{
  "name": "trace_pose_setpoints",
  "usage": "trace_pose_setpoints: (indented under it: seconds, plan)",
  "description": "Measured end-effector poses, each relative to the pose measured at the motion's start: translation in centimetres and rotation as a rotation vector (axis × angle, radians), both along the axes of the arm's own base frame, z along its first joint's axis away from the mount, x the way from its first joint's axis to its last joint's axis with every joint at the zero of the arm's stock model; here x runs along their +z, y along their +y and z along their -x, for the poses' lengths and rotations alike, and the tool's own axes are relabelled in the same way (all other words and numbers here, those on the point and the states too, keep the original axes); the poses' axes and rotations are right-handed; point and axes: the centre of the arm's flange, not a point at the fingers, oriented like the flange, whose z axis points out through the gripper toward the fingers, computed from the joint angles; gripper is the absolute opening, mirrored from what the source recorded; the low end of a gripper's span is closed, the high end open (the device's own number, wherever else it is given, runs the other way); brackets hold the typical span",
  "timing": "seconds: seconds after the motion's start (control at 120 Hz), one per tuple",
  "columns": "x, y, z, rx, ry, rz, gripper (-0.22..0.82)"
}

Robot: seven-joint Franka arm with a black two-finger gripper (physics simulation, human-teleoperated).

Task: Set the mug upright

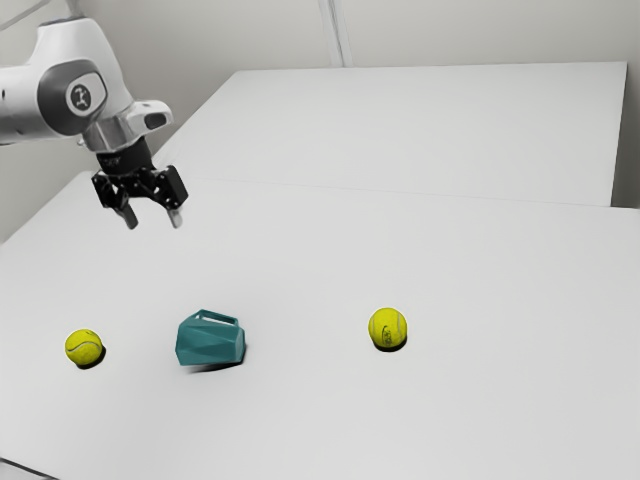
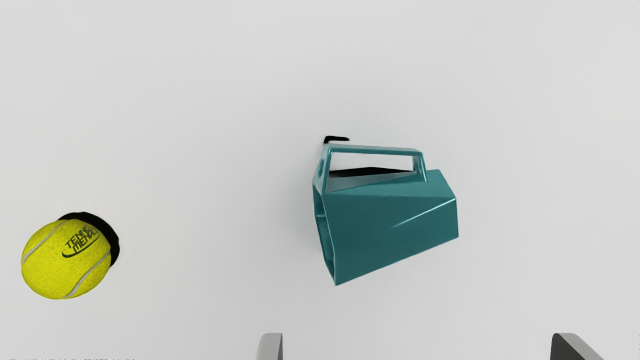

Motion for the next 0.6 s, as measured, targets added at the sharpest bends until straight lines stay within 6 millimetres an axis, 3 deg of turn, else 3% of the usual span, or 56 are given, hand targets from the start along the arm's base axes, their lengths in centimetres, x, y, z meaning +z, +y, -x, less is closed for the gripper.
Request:
trace_pose_setpoints:
  seconds: [0.1,0.308,0.6]
  plan:
    - [-2.2,1.3,0.9,0.042,-0.001,0.036,0.58]
    - [-9.0,5.2,3.0,0.160,-0.005,0.172,0.58]
    - [-13.4,8.5,4.6,0.253,-0.091,0.331,0.58]
